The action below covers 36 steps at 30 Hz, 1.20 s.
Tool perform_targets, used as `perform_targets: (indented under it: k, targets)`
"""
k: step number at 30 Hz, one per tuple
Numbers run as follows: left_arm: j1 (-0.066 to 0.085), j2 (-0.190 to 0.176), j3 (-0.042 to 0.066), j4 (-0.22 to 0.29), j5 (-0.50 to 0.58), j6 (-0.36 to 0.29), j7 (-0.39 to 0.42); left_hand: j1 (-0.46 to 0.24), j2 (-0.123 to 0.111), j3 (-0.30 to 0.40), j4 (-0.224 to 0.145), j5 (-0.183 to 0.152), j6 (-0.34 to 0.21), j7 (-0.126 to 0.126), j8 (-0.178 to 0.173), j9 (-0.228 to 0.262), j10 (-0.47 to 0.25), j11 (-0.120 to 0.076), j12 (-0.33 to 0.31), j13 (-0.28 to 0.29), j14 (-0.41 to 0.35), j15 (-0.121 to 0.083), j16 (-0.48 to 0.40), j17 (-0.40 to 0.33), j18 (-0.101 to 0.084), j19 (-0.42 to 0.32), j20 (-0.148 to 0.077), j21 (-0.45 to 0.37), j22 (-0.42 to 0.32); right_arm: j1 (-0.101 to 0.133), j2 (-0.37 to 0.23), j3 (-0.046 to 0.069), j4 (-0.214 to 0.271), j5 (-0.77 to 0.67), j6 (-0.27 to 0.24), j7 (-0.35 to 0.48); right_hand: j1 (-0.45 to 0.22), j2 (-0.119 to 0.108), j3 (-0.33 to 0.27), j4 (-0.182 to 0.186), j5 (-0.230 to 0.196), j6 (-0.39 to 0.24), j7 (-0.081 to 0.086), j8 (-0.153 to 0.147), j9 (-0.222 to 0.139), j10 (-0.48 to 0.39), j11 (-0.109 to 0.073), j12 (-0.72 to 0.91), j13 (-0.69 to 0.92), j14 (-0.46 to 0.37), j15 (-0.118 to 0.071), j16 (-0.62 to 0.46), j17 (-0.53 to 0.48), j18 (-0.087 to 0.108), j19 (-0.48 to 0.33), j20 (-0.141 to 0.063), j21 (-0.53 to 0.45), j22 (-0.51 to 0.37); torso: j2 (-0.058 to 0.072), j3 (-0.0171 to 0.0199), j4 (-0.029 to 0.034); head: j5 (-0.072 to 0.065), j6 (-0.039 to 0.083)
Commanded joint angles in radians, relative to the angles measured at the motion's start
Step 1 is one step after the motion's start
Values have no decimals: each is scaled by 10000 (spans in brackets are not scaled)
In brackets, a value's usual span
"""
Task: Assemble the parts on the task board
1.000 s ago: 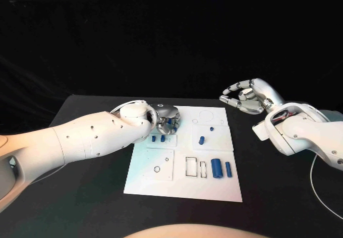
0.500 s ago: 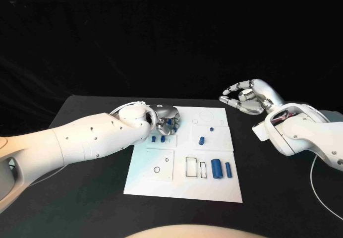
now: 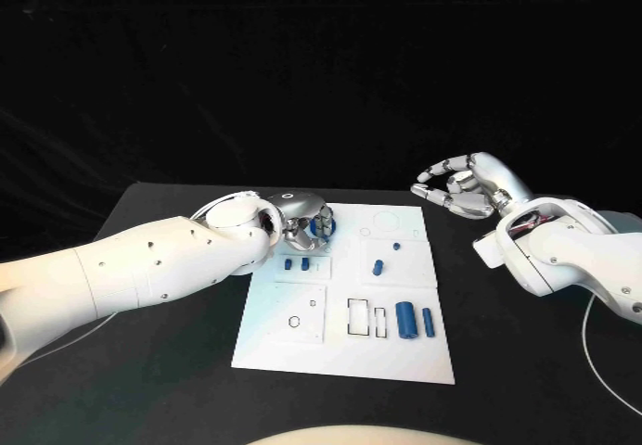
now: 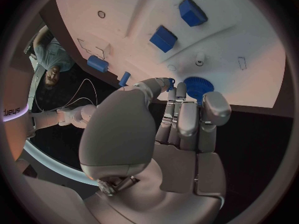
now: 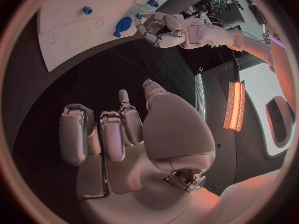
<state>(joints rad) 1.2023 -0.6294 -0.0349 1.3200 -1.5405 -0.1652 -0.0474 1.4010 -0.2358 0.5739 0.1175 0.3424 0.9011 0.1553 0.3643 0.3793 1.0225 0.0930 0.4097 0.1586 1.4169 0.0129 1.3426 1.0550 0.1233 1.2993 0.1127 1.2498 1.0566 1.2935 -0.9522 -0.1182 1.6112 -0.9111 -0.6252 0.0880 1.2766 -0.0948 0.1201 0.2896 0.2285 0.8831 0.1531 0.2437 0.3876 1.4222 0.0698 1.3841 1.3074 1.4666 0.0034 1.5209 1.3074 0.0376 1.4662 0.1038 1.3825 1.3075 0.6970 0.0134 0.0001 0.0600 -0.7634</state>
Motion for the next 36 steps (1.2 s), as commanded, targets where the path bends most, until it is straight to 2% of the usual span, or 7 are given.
perform_targets:
  k: [1, 7, 14, 16, 22, 31, 36]
  targets:
    - [11, -208, 90, 264, 360, -301, 7, -114, 8, -13, 51, -43, 71, 13, -65, -11, 83, -28, -34, -19, 56, -4, 30, -17, -126, 53, 3, 57, 31, -5, -12, 1, 9, -46, 70, 59, -66, 48, -49, -16, 31, -89, -7, 47, 11, -35, -8, 14, 892, 683, -88, -61, 1013, 86, 120, -53, -16, 1291, 13, 0, -8, 10, 26]
    - [24, -737, 197, 689, 505, -97, -124, -123, 1, -21, 49, -42, 96, 9, -71, -14, 119, -35, -51, -27, 60, -10, 26, -39, -130, 67, 2, 71, 51, -5, -44, 1, 14, -46, 68, 49, -66, 48, -49, -16, 31, -89, -7, 47, 11, -35, -8, 14, 892, 683, -88, -61, 1013, 86, 120, -53, -16, 1291, 10, 2, 6, -1, 3]
    - [23, -1037, 217, 723, 598, 150, -193, -126, -3, -25, 48, -42, 106, 6, -73, -15, 134, -37, -57, -30, 64, -12, 26, -41, -136, 83, 1, 88, 78, -5, -55, 1, 10, -49, 69, 42, -66, 48, -49, -16, 31, -89, -7, 47, 11, -35, -8, 14, 892, 683, -88, -61, 1013, 86, 120, -53, -16, 1291, 10, -12, 16, 19, -29]
    - [19, -1081, 214, 680, 633, 207, -193, -130, -6, -29, 48, -42, 113, 4, -75, -16, 146, -39, -62, -32, 60, -13, 17, -66, -134, 79, 0, 82, 68, -5, -50, 1, 8, -49, 71, 43, -66, 48, -49, -16, 31, -89, -7, 47, 11, -35, -8, 14, 892, 683, -88, -61, 1013, 86, 120, -53, -16, 1291, 12, -7, -3, 40, -27]
    - [3, -1072, 180, 540, 674, 348, -180, -130, -6, -29, 48, -42, 113, 4, -75, -16, 146, -39, -62, -32, 60, -13, 17, -66, -134, 79, 0, 82, 68, -6, -35, 1, 3, -50, 75, 49, -66, 48, -49, -16, 31, -89, -7, 47, 11, -35, -8, 14, 892, 683, -88, -61, 1013, 86, 120, -53, -16, 1291, 14, -20, -11, 45, -36]
    - [-32, -945, 112, 280, 688, 533, -167, -130, -1, -30, 45, -40, 133, -2, -82, -19, 176, -46, -77, -39, 60, -18, 9, -91, -135, 86, -5, 89, 77, -9, -28, 1, -2, -51, 75, 51, -66, 48, -49, -16, 31, -89, -7, 47, 11, -35, -8, 14, 892, 683, -88, -61, 1013, 86, 120, -53, -16, 1291, 21, 5, -15, 41, -64]
    - [-47, -893, 87, 202, 690, 673, -175, -134, -1, -32, 47, -41, 137, -2, -84, -20, 181, -46, -82, -40, 57, -18, 3, -105, -131, 77, -6, 78, 61, -10, -28, 1, -2, -51, 74, 51, -66, 48, -49, -16, 31, -89, -7, 47, 11, -35, -8, 14, 892, 683, -88, -61, 1013, 86, 120, -53, -16, 1291, 24, 1, -17, 41, -81]
